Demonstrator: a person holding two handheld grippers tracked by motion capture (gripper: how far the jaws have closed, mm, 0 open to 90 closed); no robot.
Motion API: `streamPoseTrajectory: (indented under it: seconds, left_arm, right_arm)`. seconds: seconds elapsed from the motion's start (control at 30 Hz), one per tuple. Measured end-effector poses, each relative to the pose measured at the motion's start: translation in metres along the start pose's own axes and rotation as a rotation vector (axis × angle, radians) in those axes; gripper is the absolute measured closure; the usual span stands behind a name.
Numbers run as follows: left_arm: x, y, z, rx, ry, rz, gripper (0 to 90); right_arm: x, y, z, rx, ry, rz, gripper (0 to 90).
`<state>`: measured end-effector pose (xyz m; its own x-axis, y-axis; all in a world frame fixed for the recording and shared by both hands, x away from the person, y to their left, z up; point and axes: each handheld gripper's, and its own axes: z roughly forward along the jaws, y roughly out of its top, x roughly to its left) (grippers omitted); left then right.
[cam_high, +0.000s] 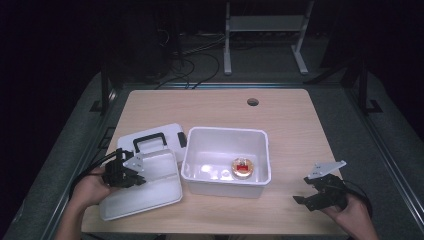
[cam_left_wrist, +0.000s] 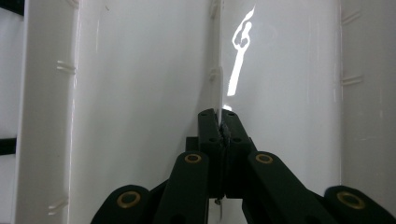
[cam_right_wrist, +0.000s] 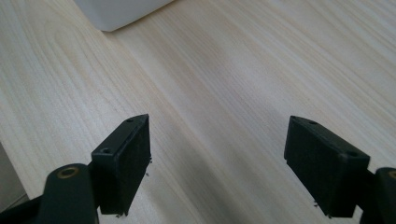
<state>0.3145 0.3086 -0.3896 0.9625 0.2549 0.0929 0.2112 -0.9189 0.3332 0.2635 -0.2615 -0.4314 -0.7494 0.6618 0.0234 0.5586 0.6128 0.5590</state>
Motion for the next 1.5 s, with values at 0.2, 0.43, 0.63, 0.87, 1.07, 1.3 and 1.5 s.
streamPoseTrajectory:
  seconds: [0.2, 0.43, 0.63, 0.87, 1.07, 1.3, 1.5]
  left_arm:
    - [0.0, 0.001, -0.026, -0.007, 0.009, 0.019, 89.2]
    - [0.006, 0.007, -0.067, -0.022, 0.018, 0.039, 89.2]
    - [0.01, 0.019, -0.104, -0.031, 0.037, 0.049, 89.2]
    - [0.01, 0.034, -0.122, -0.052, 0.047, 0.076, 89.2]
    - [0.015, 0.055, -0.131, -0.078, 0.034, 0.101, 89.2]
    - [0.024, 0.092, -0.124, -0.064, 0.008, 0.135, 89.2]
    - [0.03, 0.114, -0.113, -0.038, -0.009, 0.139, 89.2]
  right_arm:
    - [0.0, 0.001, 0.001, 0.006, -0.003, 0.002, 22.1]
    - [0.0, 0.0, 0.001, 0.002, -0.005, 0.003, 22.1]
    - [-0.001, -0.001, -0.001, -0.006, -0.007, 0.003, 22.1]
    - [-0.002, -0.004, -0.001, -0.001, -0.01, 0.01, 21.6]
    - [-0.001, -0.003, -0.001, 0.001, -0.011, 0.009, 21.6]
    - [-0.002, -0.003, -0.002, -0.004, -0.023, 0.002, 21.2]
    - [-0.001, -0.004, -0.004, -0.015, -0.031, 0.001, 21.1]
